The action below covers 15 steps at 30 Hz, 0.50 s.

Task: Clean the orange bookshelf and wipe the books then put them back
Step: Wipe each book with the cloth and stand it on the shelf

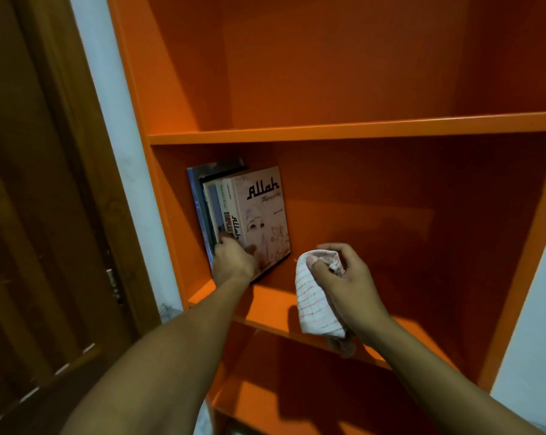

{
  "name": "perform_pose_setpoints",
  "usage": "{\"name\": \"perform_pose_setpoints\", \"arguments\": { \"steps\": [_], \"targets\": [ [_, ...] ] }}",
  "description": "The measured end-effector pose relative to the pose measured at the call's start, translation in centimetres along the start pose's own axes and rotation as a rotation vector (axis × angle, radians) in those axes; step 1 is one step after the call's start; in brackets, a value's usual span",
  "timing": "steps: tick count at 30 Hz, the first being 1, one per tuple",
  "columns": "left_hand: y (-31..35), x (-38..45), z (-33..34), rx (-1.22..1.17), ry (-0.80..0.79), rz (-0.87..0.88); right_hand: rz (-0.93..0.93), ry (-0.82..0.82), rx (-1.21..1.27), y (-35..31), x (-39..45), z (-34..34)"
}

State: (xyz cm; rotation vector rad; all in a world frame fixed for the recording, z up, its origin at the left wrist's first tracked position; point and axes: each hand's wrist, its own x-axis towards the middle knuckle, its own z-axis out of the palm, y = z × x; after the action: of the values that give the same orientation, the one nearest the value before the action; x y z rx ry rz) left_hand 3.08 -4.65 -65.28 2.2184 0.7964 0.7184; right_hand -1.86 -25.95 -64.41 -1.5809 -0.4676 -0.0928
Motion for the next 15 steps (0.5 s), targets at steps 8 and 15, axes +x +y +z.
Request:
{"name": "perform_pose_setpoints", "arguments": {
  "steps": [8,15],
  "targets": [
    [-5.7,-4.7,-3.5,0.024,0.035,0.292,0.275,-0.184,0.117,0.4,-3.9,2.3],
    [-16.5,-13.3,-6.9,-0.028,-0.147,0.194,0.582,-0.374,0.113,3.9,-10.7,3.9]
  ]
}}
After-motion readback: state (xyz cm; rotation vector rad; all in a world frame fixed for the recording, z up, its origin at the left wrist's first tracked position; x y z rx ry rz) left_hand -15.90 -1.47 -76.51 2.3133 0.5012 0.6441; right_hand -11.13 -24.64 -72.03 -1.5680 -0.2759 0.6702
